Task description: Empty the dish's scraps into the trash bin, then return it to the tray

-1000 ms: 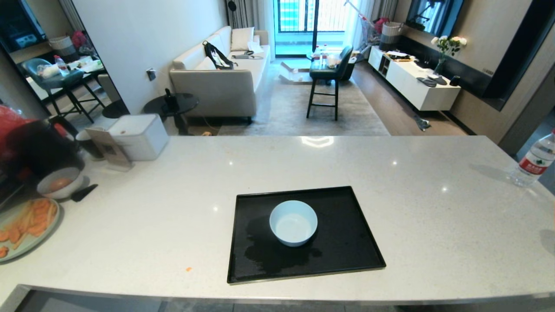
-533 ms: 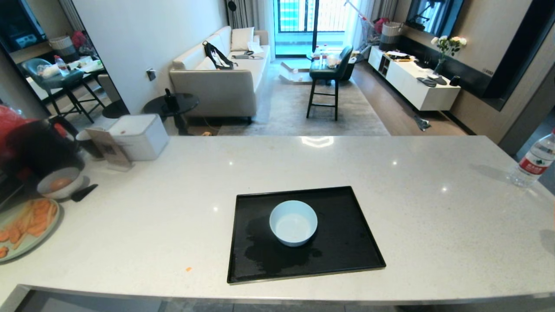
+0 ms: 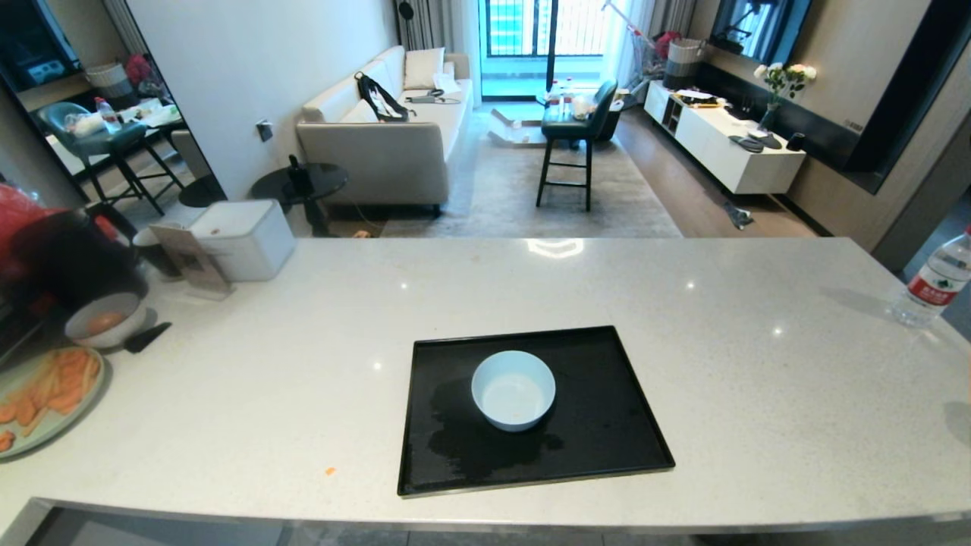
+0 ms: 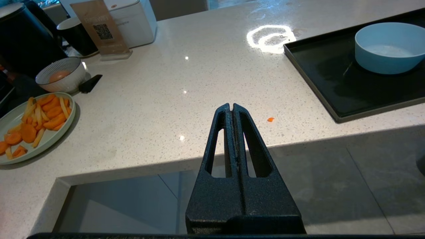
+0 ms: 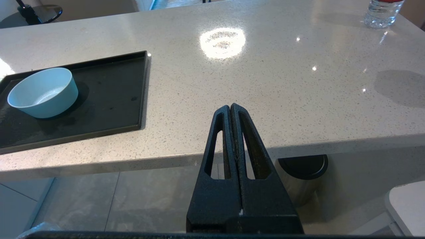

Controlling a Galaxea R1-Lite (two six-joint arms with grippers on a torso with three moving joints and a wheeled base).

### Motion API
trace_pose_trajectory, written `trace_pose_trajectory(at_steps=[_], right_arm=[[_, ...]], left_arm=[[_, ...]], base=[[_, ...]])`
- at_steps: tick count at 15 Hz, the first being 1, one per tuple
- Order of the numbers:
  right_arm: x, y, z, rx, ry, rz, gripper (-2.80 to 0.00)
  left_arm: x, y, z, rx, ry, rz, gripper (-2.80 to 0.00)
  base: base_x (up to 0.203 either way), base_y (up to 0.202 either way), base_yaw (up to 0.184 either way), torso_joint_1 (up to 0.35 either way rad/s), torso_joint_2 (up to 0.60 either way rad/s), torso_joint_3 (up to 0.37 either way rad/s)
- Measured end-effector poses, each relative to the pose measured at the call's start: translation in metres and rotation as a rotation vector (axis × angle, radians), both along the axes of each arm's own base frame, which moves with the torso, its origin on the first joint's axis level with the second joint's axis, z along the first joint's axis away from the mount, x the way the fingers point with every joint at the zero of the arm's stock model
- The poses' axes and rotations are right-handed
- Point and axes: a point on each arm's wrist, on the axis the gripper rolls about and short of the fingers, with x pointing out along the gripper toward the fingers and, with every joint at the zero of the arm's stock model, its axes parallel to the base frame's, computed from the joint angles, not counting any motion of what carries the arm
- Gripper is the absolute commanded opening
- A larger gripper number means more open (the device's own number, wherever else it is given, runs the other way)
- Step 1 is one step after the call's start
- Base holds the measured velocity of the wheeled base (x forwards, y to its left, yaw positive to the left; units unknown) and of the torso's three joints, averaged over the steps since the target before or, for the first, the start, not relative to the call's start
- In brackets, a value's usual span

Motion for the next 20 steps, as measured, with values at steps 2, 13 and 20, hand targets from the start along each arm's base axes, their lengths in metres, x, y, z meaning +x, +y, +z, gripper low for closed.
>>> trace_pose_trajectory(at_steps=[2, 13, 20], right_arm=[[0.0000, 0.0000, 0.0000, 0.000, 0.000, 0.000, -2.80], [0.0000, 0.0000, 0.0000, 0.000, 0.000, 0.000, -2.80], [0.0000, 0.0000, 0.0000, 0.000, 0.000, 0.000, -2.80]], left_arm=[[0.0000, 0.0000, 0.0007, 0.000, -0.007, 0.000, -2.80], [0.0000, 0.0000, 0.0006, -0.009, -0.006, 0.002, -2.80], [0.0000, 0.0001, 0.0006, -0.011, -0.006, 0.004, -2.80]], base=[[0.000, 0.000, 0.000, 0.000, 0.00, 0.000], [0.000, 0.000, 0.000, 0.000, 0.00, 0.000], [0.000, 0.000, 0.000, 0.000, 0.00, 0.000]])
